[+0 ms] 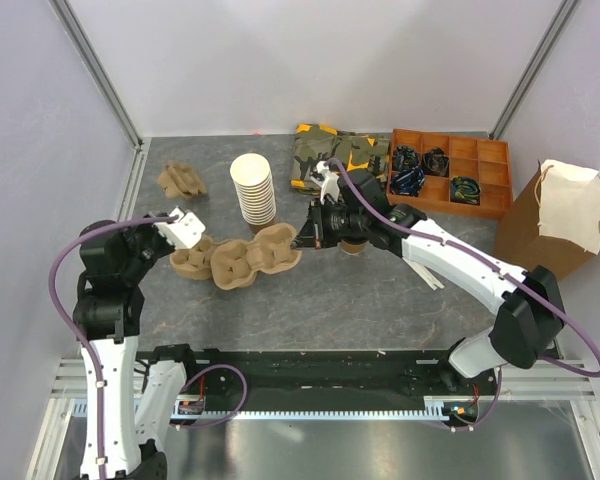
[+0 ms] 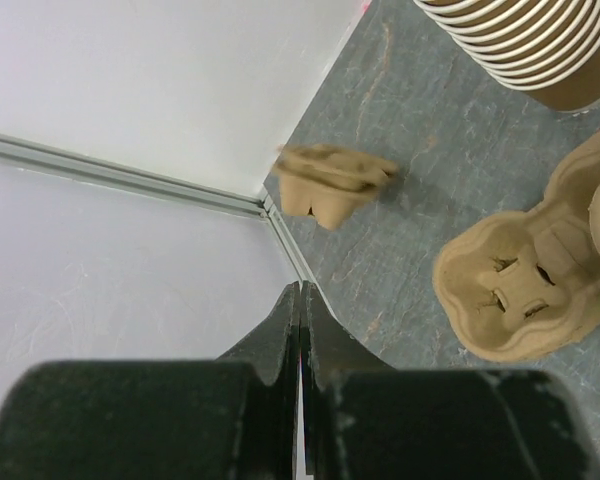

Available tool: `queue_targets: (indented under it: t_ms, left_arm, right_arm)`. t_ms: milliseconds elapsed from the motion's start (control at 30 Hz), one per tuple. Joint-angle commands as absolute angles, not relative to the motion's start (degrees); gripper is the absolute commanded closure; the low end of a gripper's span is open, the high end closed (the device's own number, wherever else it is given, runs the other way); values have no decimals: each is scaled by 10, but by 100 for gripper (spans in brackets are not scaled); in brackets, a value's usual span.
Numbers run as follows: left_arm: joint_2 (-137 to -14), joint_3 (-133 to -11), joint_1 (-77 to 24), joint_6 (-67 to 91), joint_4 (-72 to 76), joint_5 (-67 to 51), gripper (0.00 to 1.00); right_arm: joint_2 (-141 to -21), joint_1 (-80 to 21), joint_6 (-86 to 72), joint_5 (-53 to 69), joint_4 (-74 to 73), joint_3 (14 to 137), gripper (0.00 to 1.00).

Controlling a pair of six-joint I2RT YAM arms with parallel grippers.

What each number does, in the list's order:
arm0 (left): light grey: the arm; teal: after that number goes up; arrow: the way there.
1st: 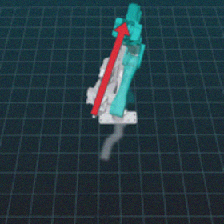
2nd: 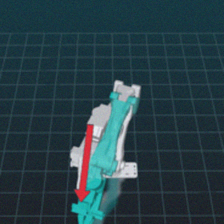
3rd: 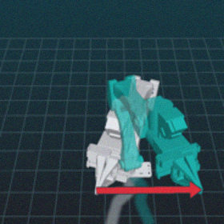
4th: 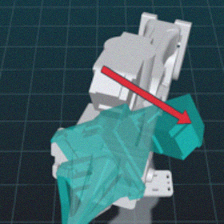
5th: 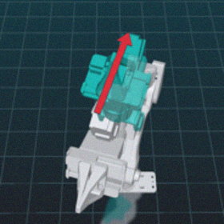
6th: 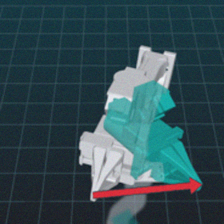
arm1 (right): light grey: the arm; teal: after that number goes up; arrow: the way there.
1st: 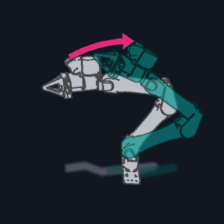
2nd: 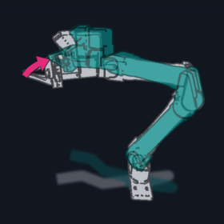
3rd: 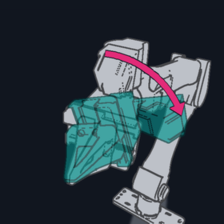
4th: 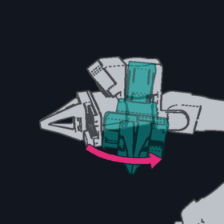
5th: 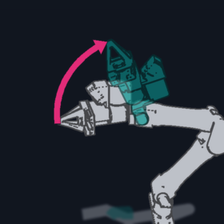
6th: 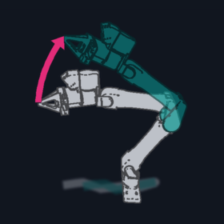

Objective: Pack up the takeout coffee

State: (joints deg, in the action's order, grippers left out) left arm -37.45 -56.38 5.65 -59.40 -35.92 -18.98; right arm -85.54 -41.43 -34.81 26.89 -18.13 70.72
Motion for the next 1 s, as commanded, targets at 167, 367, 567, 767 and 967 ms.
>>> queue_targets:
  t_ms: [167,367,567,767,967]
  left_arm:
    - [-538,-694,68,-337,-440,-153,39]
    - [-767,-864,138,-191,-454,-139,23]
    - [-950,-958,192,-195,-447,-132,22]
    - [-1100,-1038,202,-164,-442,-95,26]
    - [-1203,-1087,207,-170,-441,-89,34]
  right_arm:
    - [-791,-416,-303,278,-156,735,100]
    - [-760,-407,-288,244,-161,762,100]
    - [-743,-375,-273,224,-164,769,100]
    - [-744,-352,-274,229,-171,771,100]
    - [-748,-336,-275,232,-173,774,100]
